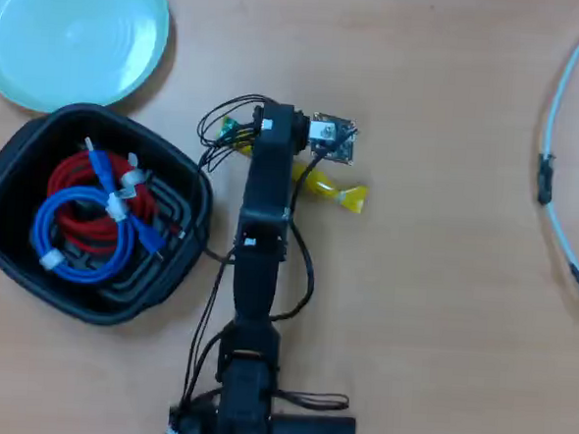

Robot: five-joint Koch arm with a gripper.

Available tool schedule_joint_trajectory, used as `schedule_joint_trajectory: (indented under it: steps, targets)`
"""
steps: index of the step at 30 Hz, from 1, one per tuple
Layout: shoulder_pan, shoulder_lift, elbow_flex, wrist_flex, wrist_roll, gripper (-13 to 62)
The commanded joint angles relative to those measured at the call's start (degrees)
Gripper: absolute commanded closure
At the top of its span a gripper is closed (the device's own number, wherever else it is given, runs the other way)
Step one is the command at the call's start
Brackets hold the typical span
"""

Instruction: Pick up the yellow instant coffee stick, then put it in the black bowl

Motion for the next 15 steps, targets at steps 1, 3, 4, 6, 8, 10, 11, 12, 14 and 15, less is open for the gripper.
schedule_joint_trajectory:
  steps: [1,3,4,6,8,10,11,12,14,15]
  targets:
    - [-0.2,0.6,-1.8,4.7,1.1,56.2]
    - [-0.6,2.8,-2.1,6.9,3.7,56.2]
    - [-0.8,5.2,-2.1,8.1,5.3,56.2]
    - [-1.1,10.3,-1.8,9.1,7.8,56.2]
    - [-2.1,14.9,-1.7,9.3,8.9,56.2]
    - [-2.8,19.4,-1.8,9.1,8.8,56.2]
    - [-3.2,21.6,-1.9,9.0,8.7,56.2]
    - [-3.8,23.6,-2.1,8.9,8.6,56.2]
    - [-5.0,27.1,-2.9,8.4,8.5,56.2]
    - [-5.3,28.7,-3.1,7.9,8.5,56.2]
